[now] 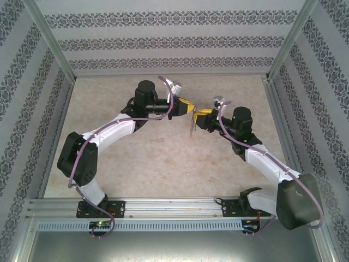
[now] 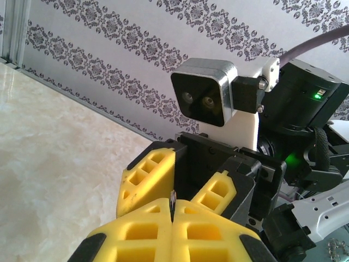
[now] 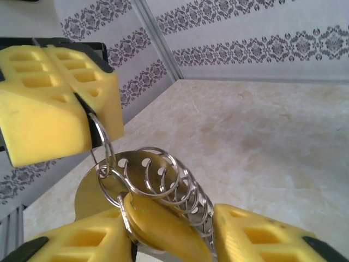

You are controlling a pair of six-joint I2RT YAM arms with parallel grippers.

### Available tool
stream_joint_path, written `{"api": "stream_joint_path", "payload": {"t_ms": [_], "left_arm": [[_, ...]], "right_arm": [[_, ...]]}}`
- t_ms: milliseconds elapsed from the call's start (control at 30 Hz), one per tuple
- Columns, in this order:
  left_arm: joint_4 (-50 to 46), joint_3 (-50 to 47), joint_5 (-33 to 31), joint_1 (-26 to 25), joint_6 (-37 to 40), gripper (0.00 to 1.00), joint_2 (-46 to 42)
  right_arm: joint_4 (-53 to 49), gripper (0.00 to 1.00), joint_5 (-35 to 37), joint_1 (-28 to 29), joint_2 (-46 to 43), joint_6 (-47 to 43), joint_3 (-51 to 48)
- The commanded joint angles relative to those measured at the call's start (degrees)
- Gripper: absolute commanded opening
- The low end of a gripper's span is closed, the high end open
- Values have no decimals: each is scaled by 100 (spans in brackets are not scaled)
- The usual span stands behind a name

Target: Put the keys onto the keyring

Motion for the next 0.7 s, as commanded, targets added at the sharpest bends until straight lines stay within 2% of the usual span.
{"api": "stream_joint_path", "payload": {"t_ms": [0, 200, 267, 667], "left_arm": [[430, -26, -14, -68, -101, 0, -226], [687, -141, -244, -67, -132, 0, -302], [833, -212, -319, -72, -184, 0, -331], [1986, -714, -569, -68, -580, 0, -432]], "right_arm": [[203, 32, -197, 63, -1, -80, 84], [96, 6, -258, 86, -131, -104, -31], [48, 1, -295, 88, -157, -107, -24], [3, 0, -538, 380, 194, -39, 347]]}}
